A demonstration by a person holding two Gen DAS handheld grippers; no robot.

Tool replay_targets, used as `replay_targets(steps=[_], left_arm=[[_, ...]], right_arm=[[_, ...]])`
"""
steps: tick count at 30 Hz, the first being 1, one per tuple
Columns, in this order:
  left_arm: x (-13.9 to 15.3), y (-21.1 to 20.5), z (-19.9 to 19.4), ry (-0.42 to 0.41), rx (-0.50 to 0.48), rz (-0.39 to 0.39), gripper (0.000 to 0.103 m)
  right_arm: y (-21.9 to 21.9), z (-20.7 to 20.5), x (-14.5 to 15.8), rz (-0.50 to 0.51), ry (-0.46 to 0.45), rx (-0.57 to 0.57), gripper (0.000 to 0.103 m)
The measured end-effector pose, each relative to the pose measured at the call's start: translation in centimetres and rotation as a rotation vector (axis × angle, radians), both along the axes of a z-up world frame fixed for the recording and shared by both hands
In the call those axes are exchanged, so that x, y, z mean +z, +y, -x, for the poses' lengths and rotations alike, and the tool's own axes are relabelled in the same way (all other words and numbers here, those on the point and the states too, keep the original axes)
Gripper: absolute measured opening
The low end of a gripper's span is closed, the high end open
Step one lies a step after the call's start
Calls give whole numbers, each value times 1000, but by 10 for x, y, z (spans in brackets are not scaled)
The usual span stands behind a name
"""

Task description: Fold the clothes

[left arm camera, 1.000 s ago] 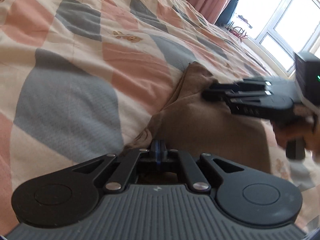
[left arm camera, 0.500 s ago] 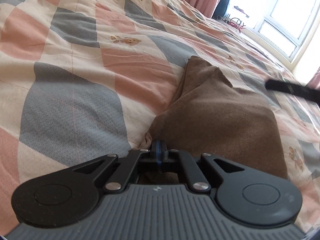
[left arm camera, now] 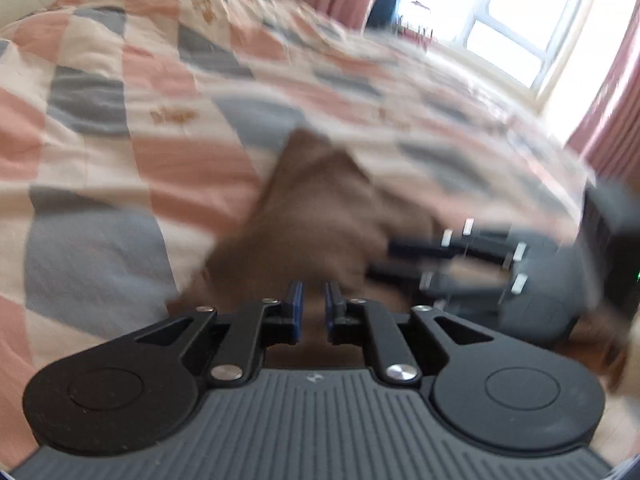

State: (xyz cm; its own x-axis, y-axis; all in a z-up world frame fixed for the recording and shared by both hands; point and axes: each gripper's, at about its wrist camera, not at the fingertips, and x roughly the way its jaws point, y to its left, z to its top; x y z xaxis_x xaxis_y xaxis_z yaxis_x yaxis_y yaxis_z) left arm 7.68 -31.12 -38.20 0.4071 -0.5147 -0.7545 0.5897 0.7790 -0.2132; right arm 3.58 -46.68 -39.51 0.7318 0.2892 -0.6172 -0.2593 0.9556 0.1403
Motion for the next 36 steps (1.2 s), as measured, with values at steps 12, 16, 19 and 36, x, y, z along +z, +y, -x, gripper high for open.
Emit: replay_targets(steps=[12, 16, 19, 36], left_arm=[[-11, 12, -10, 66, 75, 36, 10], [0, 15, -18, 153, 151, 20, 11], [3, 11, -22, 182, 187, -31, 16], [18, 19, -21, 254, 290, -21, 32]], right_arm=[[-82, -30, -8, -126, 123, -163, 40], [-94, -41, 9, -118, 159, -141, 44], [-94, -41, 18, -109, 146, -141, 44], [-69, -60, 8, -123, 224, -63, 49]])
